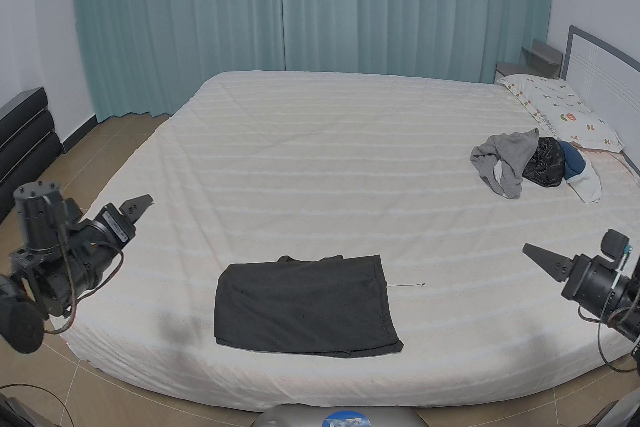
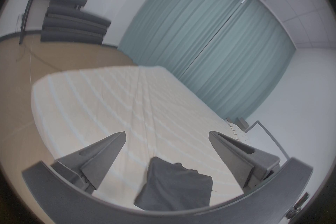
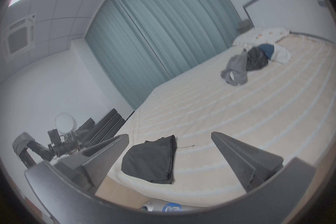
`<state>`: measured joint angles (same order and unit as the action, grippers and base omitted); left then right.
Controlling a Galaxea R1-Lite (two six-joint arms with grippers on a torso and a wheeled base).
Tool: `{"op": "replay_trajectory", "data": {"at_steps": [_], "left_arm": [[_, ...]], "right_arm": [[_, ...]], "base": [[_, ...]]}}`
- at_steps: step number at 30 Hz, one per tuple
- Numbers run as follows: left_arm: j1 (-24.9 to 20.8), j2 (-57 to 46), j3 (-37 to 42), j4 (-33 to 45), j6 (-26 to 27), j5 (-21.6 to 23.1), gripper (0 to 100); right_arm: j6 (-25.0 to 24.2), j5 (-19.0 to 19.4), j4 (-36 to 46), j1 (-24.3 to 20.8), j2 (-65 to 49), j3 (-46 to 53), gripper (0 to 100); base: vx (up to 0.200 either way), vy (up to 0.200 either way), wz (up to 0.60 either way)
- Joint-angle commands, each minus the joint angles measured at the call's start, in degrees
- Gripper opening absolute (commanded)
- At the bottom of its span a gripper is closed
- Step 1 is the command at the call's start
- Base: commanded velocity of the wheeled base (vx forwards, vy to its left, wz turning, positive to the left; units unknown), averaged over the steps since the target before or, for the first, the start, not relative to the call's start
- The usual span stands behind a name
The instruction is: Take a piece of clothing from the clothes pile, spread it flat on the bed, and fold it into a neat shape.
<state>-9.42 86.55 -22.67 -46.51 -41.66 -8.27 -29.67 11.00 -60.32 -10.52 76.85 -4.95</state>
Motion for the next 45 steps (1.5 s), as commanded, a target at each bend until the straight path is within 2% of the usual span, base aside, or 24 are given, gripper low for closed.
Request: {"op": "replay_trajectory", "data": {"at_steps": [1,3,4,5,10,12,13,16,18,23,25,30,32,33,34,35,41,42,45], "left_arm": [[0.0,-27.9,6.0,5.6,14.1,-10.4,100],[0.1,-33.6,5.6,10.1,16.3,-11.1,100],[0.1,-33.6,5.6,10.1,16.3,-11.1,100],[0.1,-38.8,5.2,15.3,19.0,-12.4,100],[0.3,-50.2,4.5,24.4,24.9,-15.9,100],[0.5,-52.5,4.5,26.0,25.4,-16.2,100],[0.9,-56.8,4.5,29.6,27.2,-17.5,100],[1.5,-63.1,4.4,34.4,32.2,-20.4,100],[2.0,-66.5,4.5,36.7,34.8,-20.8,100],[7.6,-74.2,4.5,44.6,38.0,-20.7,100],[9.7,-76.4,4.6,46.9,38.9,-20.4,100],[10.2,-82.6,5.4,51.2,41.2,-20.0,100],[9.9,-84.3,6.0,51.5,41.5,-18.6,100],[9.9,-85.1,6.4,51.5,41.7,-17.8,100],[9.9,-85.2,6.5,51.5,41.7,-17.7,100],[9.8,-85.6,7.2,51.3,42.0,-17.8,100],[9.8,-86.0,9.8,51.0,43.1,-17.8,100],[9.8,-86.2,10.7,50.9,43.2,-17.7,100],[9.8,-86.2,11.5,50.7,43.2,-17.6,100]], "right_arm": [[9.6,3.0,14.6,0.1,-32.1,3.0,100],[10.9,3.8,20.9,-0.4,-38.0,2.6,100],[10.9,3.8,20.9,-0.4,-38.0,2.6,100],[12.2,3.9,26.8,-0.9,-43.0,1.5,100],[15.4,3.9,39.7,-3.0,-53.4,-1.7,100],[16.2,3.9,42.0,-3.0,-55.2,-2.3,100],[17.5,3.9,46.3,-2.9,-58.6,-2.9,100],[19.9,3.8,52.1,-2.5,-63.0,-3.8,100],[21.1,3.7,56.2,-1.8,-65.4,-4.6,100],[22.6,3.6,67.5,-0.1,-71.0,-7.5,100],[22.9,2.9,69.5,0.8,-71.1,-8.3,100],[24.5,-0.6,69.5,1.4,-71.1,-8.0,100],[25.3,-2.8,69.5,1.4,-71.0,-8.0,100],[26.0,-6.2,69.9,1.7,-71.0,-8.8,100],[26.2,-7.0,70.1,1.8,-71.0,-9.0,100],[27.3,-10.4,71.3,2.0,-70.4,-11.3,100],[27.2,-16.1,81.2,3.4,-71.0,-13.6,100],[26.9,-18.1,81.9,4.3,-71.0,-13.6,100],[27.2,-19.9,82.8,4.7,-70.8,-15.0,100]], "base": [[0.0,0.0,0.0],[0.0,0.0,0.0],[0.0,0.0,0.0],[0.0,0.0,0.0],[0.0,0.0,0.0],[0.0,0.0,0.0],[0.0,0.0,0.0],[0.0,0.0,0.0],[0.0,0.0,0.0],[0.0,0.0,0.0],[0.0,0.0,0.0],[0.0,0.0,0.0],[0.0,0.0,0.0],[0.0,0.0,0.0],[0.0,0.0,0.0],[0.0,0.0,0.0],[0.0,0.0,0.0],[0.0,0.0,0.0],[0.0,0.0,0.0]]}}
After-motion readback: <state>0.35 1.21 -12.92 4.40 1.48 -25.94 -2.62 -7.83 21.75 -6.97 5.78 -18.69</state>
